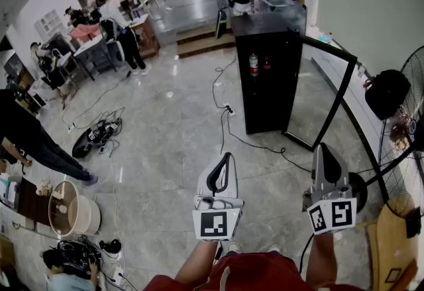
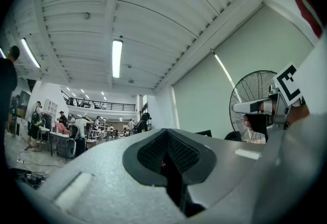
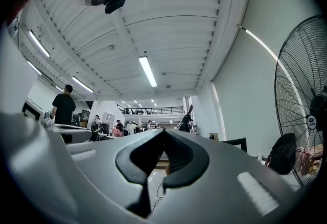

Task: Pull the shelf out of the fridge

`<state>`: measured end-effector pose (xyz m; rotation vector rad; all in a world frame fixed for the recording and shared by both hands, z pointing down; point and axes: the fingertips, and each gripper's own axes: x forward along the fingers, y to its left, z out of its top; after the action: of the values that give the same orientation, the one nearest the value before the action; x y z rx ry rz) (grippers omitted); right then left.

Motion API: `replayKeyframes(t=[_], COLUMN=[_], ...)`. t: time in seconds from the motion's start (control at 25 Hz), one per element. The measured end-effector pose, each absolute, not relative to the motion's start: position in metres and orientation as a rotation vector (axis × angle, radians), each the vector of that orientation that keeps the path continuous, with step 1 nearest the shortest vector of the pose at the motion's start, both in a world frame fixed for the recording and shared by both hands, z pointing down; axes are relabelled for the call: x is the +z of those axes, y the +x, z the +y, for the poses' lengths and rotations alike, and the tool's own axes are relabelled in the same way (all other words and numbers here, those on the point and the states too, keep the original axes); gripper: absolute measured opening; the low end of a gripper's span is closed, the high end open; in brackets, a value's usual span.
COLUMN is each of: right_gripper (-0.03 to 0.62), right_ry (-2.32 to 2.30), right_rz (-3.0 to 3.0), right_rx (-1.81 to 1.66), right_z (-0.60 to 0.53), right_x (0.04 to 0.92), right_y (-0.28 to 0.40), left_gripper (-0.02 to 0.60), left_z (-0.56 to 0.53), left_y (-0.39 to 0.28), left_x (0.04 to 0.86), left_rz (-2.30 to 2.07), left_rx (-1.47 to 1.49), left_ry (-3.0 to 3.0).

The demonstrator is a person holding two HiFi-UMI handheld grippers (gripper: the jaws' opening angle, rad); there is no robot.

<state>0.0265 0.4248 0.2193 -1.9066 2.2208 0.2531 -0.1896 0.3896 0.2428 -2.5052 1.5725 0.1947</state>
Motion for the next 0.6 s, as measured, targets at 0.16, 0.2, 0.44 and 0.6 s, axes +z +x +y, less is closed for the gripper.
replayKeyframes(t=[0.16, 0.2, 0.44, 0.6], right_gripper=[-0.002, -0.002, -0.002, -0.002], right_ry=[-1.901, -1.902, -1.896, -1.891], right_rz=[2.236, 2.238, 2.251, 2.255], right_rx=[0.248, 0.251, 0.252, 0.218], right_z=[0.423, 0.424, 0.422, 0.414], right_x=[0.222, 0.222, 0.224, 0.23], right_y=[0.011, 0.007, -0.02, -0.036], left_gripper=[0.005, 0.005, 0.005, 0.005], left_z=[0.391, 0.391, 0.391, 0.386], left_y=[-0.202, -0.205, -0.222, -0.234], left_x=[0.246, 0.246, 0.244, 0.249], left_rz=[1.569, 1.57, 1.571, 1.568], left_rx=[0.168, 0.169, 0.171, 0.154], left_ry=[-2.505, -2.509, -2.507, -2.515])
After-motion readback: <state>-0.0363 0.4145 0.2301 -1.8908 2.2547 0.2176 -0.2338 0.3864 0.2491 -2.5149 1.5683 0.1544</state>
